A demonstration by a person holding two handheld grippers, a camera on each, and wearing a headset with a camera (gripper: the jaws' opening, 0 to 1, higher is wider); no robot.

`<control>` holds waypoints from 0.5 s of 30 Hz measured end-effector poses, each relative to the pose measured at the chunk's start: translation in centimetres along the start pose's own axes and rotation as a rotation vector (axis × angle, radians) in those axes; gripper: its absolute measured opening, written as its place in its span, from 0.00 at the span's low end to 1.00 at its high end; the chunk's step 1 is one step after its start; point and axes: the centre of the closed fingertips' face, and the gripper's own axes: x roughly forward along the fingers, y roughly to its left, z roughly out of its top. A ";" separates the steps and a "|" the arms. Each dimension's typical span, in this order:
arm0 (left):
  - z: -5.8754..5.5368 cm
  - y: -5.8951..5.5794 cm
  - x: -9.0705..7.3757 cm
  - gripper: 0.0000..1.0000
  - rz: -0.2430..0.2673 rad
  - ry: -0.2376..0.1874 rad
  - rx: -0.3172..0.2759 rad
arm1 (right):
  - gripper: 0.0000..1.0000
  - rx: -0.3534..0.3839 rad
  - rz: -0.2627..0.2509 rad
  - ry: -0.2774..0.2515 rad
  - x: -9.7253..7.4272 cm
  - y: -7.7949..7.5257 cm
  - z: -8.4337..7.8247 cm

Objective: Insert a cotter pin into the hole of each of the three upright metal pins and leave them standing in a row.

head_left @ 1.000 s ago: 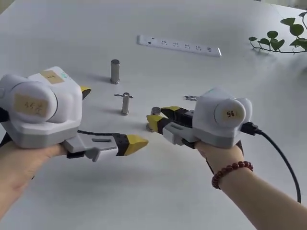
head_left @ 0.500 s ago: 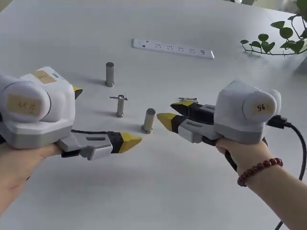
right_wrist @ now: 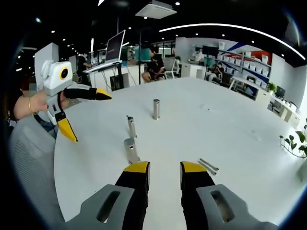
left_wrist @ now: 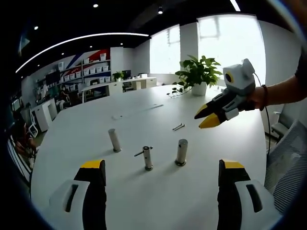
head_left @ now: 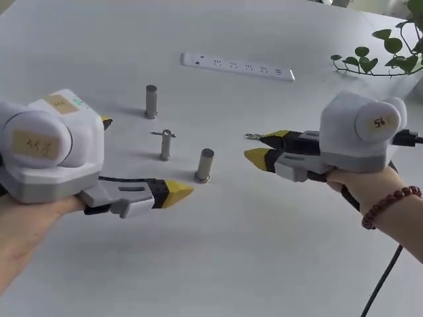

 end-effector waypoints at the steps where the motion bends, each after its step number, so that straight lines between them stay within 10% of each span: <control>1: 0.0 0.0 0.0 0.98 0.000 0.000 0.001 | 0.20 -0.005 -0.003 0.006 0.0 -0.3 0.0; 15: 0.2 -0.1 0.2 0.94 -0.001 -0.010 -0.018 | 0.18 -0.034 -0.051 0.155 1.6 -5.0 -2.2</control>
